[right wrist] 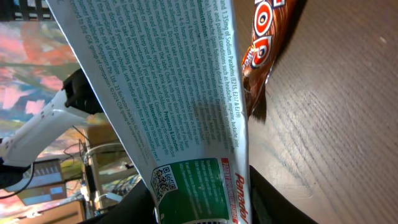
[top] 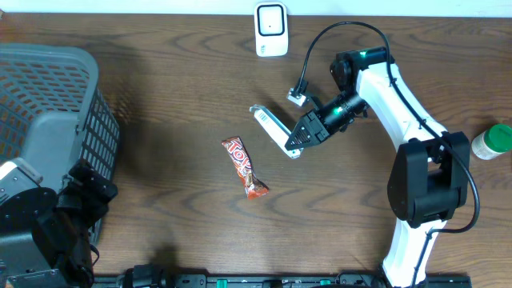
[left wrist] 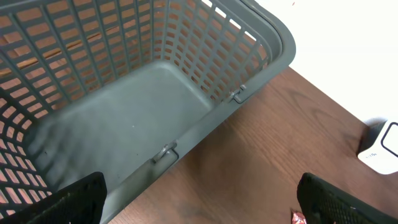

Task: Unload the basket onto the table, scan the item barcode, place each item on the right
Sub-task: 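Lift the Panadol box and carry it toward the scanner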

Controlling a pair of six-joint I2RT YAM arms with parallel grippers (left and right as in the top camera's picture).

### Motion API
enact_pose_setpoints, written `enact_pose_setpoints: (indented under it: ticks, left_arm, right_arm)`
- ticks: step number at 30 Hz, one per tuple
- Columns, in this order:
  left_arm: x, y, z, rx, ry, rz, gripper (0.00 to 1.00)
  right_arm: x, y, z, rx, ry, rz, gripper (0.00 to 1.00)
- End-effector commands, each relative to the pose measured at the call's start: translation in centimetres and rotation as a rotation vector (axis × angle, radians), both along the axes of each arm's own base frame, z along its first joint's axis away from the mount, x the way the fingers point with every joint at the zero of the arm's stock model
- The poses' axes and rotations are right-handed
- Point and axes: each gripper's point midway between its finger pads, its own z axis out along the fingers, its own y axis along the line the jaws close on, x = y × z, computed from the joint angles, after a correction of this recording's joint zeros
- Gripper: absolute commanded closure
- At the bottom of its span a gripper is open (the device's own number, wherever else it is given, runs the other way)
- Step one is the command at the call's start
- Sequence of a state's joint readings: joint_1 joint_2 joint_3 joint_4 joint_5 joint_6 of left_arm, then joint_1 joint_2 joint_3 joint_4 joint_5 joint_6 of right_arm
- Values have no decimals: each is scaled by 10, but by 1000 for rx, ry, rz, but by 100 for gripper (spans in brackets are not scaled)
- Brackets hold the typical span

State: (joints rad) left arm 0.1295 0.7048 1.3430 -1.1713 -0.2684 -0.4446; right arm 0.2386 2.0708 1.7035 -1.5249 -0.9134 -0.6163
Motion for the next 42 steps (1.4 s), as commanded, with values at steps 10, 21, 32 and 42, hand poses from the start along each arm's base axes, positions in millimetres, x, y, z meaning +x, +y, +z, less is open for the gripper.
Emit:
enact_pose_setpoints:
  ticks: [10,21,32,42]
  left_arm:
    - [-2,3,1,12,3,13,2]
    - [-2,3,1,12,3,13,2]
    - [-2,3,1,12,3,13,2]
    - [-2,3,1,12,3,13,2]
  right_arm:
    - [62,4,-8,-52,-257,-99,65]
    - [140,-15,-33,-371,-572,-253,57]
    - [153,0,-33,-436,-691,-242,28]
    - [124,-28,-54,-513,-774,136,1]
